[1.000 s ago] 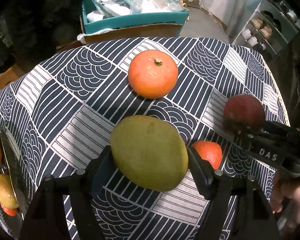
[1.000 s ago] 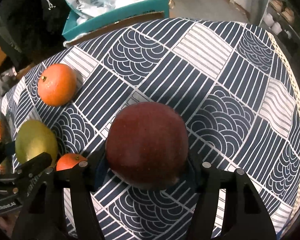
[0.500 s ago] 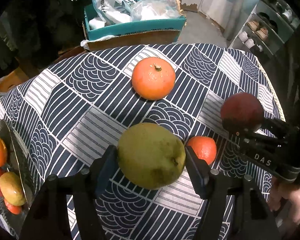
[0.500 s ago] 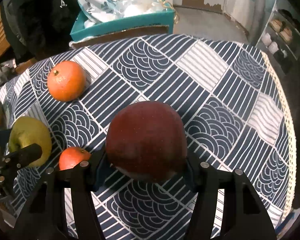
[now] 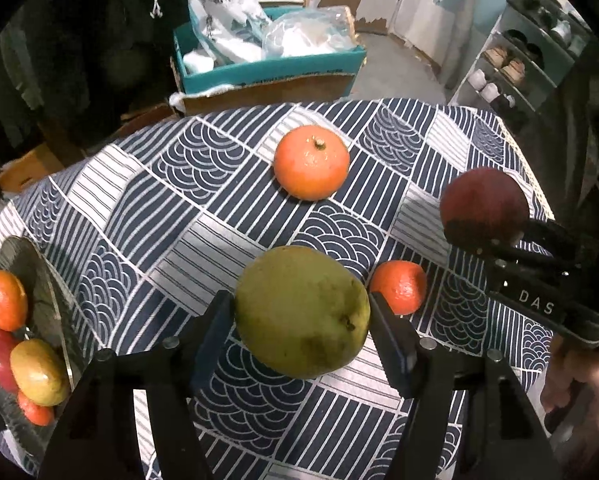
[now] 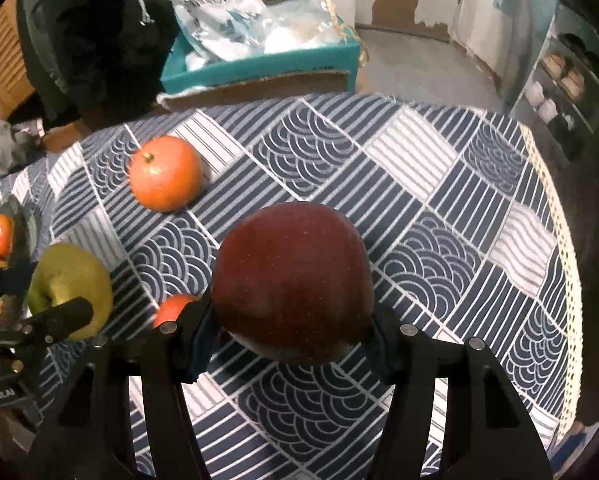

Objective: Organize fruits
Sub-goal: 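Lift the red apple with the right tool while the left tool lifts the pear, then carry the apple and pear in both tools over the glass bowl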

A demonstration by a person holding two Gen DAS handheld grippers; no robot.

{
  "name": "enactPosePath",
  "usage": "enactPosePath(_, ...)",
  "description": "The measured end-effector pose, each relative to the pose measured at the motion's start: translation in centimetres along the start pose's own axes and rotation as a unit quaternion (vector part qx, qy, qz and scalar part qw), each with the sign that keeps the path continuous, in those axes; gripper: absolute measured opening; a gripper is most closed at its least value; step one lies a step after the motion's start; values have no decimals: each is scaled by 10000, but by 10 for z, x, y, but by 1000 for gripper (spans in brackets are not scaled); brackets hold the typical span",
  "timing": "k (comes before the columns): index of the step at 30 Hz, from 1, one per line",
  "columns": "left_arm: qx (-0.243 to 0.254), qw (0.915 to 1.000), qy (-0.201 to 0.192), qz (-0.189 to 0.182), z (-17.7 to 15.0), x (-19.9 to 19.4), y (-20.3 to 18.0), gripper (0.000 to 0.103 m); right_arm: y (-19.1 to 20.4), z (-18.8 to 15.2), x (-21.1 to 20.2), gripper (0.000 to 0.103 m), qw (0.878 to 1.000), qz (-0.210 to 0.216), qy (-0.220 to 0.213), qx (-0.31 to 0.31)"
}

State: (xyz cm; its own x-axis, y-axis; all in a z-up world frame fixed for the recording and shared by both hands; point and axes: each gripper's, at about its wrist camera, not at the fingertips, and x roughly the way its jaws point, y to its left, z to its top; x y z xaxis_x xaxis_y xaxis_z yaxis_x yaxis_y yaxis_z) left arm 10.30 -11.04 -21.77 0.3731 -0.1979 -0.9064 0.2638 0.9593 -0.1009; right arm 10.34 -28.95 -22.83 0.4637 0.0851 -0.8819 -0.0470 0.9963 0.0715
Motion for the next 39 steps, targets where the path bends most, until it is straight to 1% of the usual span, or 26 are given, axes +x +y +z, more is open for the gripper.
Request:
enactPosePath(9,3,9995,-314,19,-2,-34,4,69,21,12,-43,61,9986,36,-488,-206)
enactPosePath(20,-102,9972,-741,19,-3,-83,17,69,39,17,-91,61,9945,159,-955,-409)
enactPosePath(24,-48,9959,-894,120,-7,-99,20,69,47,18,-108,61,9923,225,-1116,-480)
enactPosePath(33,-112,9938,-1103,12,-17,-132,31,69,68,20,-141,61,9863,437,-1449,-651)
enactPosePath(39,-183,9918,-1267,54,-24,-151,43,69,84,19,-156,61,9825,558,-1584,-810)
